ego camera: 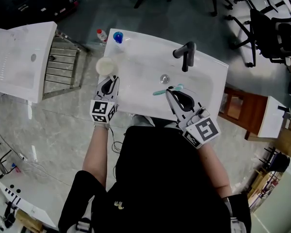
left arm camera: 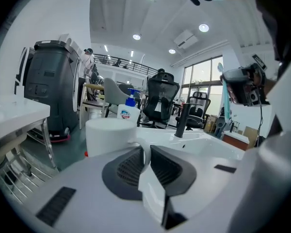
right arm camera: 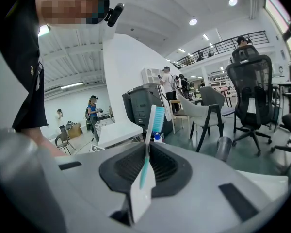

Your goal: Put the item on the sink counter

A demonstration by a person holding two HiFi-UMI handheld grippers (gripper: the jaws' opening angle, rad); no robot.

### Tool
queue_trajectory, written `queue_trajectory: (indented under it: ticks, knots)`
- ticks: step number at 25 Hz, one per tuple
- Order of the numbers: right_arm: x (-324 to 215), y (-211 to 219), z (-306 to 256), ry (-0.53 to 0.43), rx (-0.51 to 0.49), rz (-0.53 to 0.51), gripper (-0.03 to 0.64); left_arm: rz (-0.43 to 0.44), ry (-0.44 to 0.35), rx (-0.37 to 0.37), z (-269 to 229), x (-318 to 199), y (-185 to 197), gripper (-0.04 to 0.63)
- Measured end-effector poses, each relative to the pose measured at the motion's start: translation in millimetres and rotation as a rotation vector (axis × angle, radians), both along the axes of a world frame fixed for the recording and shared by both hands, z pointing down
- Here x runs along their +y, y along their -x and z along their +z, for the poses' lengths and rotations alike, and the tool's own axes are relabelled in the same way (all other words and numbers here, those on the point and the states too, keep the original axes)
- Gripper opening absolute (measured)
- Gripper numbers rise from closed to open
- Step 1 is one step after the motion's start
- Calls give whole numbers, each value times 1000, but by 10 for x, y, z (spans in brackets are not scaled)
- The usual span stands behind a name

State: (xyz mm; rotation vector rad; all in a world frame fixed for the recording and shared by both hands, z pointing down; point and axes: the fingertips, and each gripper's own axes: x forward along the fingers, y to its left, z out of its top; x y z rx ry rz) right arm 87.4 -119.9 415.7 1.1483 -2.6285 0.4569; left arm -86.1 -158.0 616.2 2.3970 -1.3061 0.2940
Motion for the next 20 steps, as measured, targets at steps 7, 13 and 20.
queue_trajectory:
  ticks: [7, 13, 20]
  knots:
    - [20, 4, 18, 2, 1, -3, 48, 20, 19, -13, 95, 31, -46, 51]
    - [35, -25, 6, 0, 1, 2, 48, 18, 37, -28, 171, 79, -69, 56]
    - [54, -34, 7, 0, 1, 5, 48, 8, 63, -49, 241, 100, -30, 90]
